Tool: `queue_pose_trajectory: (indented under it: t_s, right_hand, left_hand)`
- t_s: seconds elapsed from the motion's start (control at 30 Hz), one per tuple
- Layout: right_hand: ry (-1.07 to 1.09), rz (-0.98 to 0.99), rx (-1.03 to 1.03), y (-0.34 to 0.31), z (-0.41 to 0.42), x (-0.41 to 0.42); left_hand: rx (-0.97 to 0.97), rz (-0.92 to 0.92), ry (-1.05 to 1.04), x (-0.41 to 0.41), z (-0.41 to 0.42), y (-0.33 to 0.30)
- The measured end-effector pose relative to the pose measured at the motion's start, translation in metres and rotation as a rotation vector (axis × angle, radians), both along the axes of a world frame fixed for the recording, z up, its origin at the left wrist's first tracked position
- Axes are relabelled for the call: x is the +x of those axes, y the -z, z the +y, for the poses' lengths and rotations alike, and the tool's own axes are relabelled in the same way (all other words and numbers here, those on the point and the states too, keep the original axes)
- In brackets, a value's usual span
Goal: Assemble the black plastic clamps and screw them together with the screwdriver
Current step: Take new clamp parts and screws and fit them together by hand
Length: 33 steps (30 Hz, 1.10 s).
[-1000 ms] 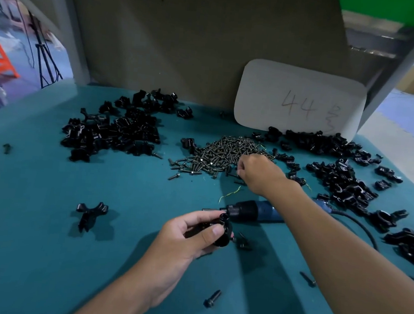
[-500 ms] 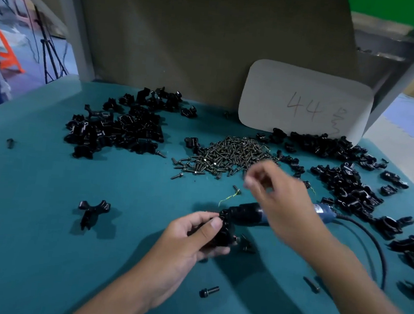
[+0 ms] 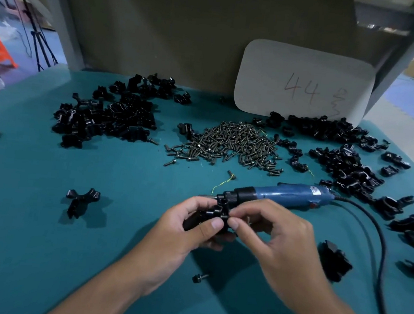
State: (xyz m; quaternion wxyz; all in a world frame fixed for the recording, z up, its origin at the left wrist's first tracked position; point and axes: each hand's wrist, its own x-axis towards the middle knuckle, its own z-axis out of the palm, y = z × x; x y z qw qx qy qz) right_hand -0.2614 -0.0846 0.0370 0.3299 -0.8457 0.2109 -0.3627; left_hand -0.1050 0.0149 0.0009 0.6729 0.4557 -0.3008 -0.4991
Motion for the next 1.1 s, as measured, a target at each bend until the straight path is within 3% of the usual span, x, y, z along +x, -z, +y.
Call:
queue_pose_trajectory:
  t_s: [0.1, 0.4, 0.57, 0.9, 1.1]
  right_hand:
    - [-0.010, -0.039, 0.116, 0.0023, -0.0026, -0.0014]
    - [0.057, -0.026, -0.156, 0.0031, 0.0007, -0.0011]
    - [0.082, -0.028, -0.202, 0.0012, 0.0055, -0.0015]
    - [0.033, -0.064, 0.085, 0.0029, 0.0021, -0.0067]
    - [0.014, -0.041, 0.143, 0.0078, 0.0028, -0.0023]
  left_hand:
    - [-0.012, -0.046, 0.005, -0.0005, 0.0004, 0.0003]
    - [-0.046, -0.154, 0.048, -0.0016, 0.0000, 0.0028]
    - [-0.044, -0.327, -0.006, -0.0038, 0.0007, 0.0052]
    - [-0.074, -0.436, -0.024, -0.0026, 0.0027, 0.0076]
    - [-0.045, -0.543, -0.070, -0.0012, 0.0040, 0.0067]
